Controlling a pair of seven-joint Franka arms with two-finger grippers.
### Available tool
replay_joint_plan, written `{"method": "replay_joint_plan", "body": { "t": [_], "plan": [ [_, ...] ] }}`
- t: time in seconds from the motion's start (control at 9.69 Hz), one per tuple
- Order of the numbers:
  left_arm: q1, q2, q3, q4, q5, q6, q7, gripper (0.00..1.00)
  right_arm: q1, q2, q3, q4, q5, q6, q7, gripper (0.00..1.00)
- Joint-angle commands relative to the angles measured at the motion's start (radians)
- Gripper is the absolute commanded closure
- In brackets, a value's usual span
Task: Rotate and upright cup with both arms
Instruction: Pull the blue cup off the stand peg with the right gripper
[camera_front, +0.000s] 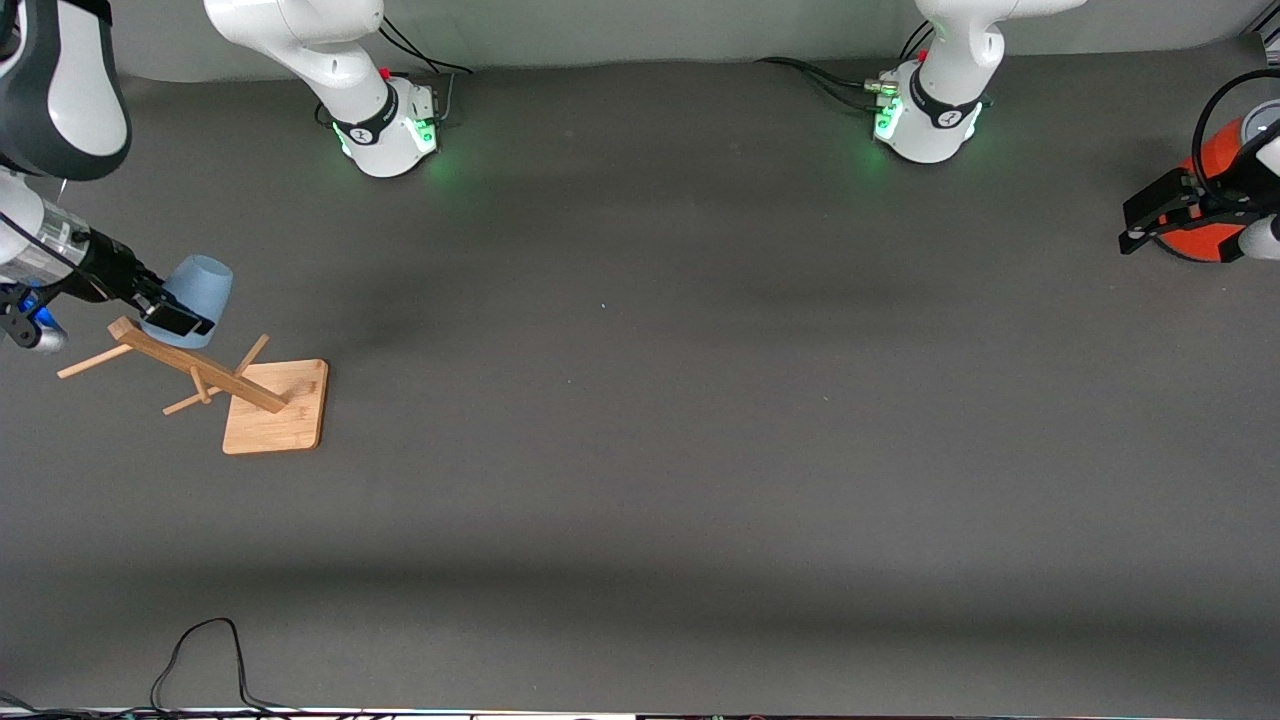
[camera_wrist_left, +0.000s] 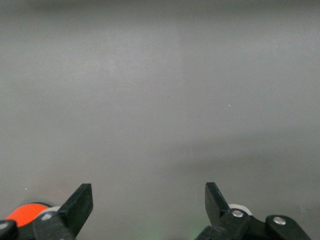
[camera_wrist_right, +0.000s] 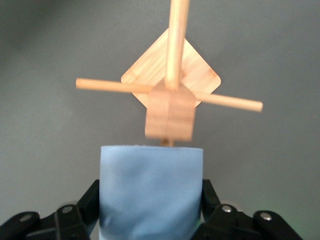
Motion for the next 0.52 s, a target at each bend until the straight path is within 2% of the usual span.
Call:
{"method": "replay_joint_plan", "body": {
  "t": [0.0, 0.21, 0.41],
  "plan": [
    [-0.005, 0.003, 0.003, 0.02, -0.003, -0.005, -0.006, 0.0, 0.012, -0.114, 0.006, -0.027, 0.015, -0.074, 0.04, 0.3],
    [-0.004, 0.005, 0.003, 0.019, -0.003, -0.008, -0.006, 0.0, 0.061, -0.184, 0.007, -0.049, 0.008, -0.12, 0.131, 0.3],
    [-0.004, 0.005, 0.003, 0.02, -0.003, -0.007, -0.006, 0.0, 0.166, -0.224, 0.009, -0.055, 0.008, -0.148, 0.297, 0.3]
  ]
}}
